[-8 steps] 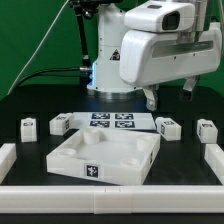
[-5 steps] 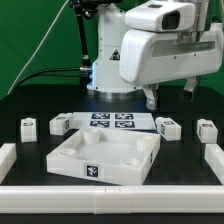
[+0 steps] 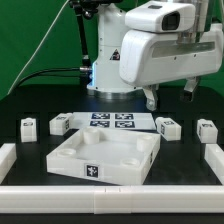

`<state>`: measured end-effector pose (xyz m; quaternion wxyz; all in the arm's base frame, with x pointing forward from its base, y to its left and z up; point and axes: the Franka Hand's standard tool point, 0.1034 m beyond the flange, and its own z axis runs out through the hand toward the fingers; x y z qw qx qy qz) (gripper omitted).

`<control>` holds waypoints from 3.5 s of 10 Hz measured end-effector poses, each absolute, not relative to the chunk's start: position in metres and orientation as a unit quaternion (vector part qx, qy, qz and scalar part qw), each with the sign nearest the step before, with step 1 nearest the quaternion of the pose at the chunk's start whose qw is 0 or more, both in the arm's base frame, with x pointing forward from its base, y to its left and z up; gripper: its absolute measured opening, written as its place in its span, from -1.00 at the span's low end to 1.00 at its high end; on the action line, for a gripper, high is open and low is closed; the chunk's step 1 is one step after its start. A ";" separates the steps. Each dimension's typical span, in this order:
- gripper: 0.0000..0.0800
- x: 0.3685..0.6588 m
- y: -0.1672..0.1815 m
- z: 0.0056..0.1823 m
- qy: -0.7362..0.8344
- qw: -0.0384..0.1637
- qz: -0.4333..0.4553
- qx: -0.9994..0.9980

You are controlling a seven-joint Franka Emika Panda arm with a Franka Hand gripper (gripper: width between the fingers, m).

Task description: Assemble one leg

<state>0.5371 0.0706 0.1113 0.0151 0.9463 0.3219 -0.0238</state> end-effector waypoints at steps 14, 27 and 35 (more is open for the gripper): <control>0.63 0.500 0.067 0.090 0.470 0.006 -0.023 0.882; 0.63 0.439 0.000 0.037 0.585 0.017 0.020 0.811; 0.41 0.429 0.007 0.012 0.578 0.004 0.015 0.816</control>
Offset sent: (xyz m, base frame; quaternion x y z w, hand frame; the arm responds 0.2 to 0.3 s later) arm 0.0000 0.0000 0.0000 0.0000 0.0000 0.0000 1.0000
